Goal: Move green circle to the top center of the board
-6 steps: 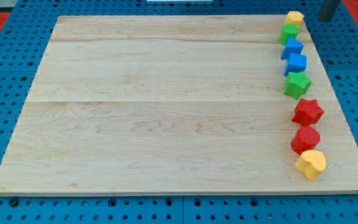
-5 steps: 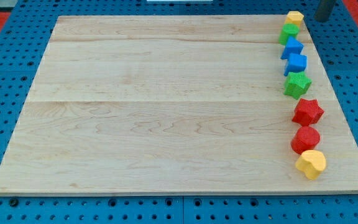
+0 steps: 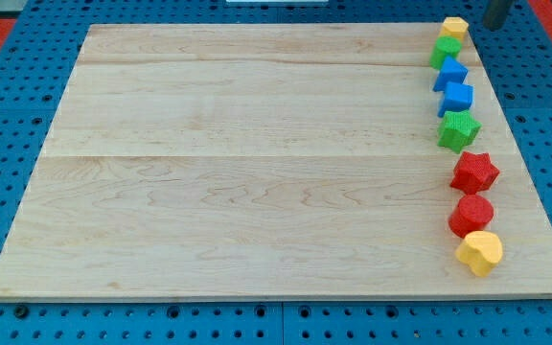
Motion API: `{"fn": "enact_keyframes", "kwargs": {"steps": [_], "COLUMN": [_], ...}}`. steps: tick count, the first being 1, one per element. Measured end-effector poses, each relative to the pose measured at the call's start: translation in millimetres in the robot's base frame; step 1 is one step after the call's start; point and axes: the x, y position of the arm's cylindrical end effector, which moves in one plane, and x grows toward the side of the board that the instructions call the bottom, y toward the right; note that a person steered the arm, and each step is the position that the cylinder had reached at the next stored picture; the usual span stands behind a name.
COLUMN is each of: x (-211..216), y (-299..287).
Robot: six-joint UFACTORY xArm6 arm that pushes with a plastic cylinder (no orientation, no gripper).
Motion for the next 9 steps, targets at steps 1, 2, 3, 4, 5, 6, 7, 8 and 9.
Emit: {"fn": "enact_keyframes", "kwargs": {"steps": [1,2,3,4,5,6,7,8,9], "x": [29,64,58,71,66,67,93,94,96], "y": [-3,-38,-90,-132,-109,-65,-96,-149,-181]}}
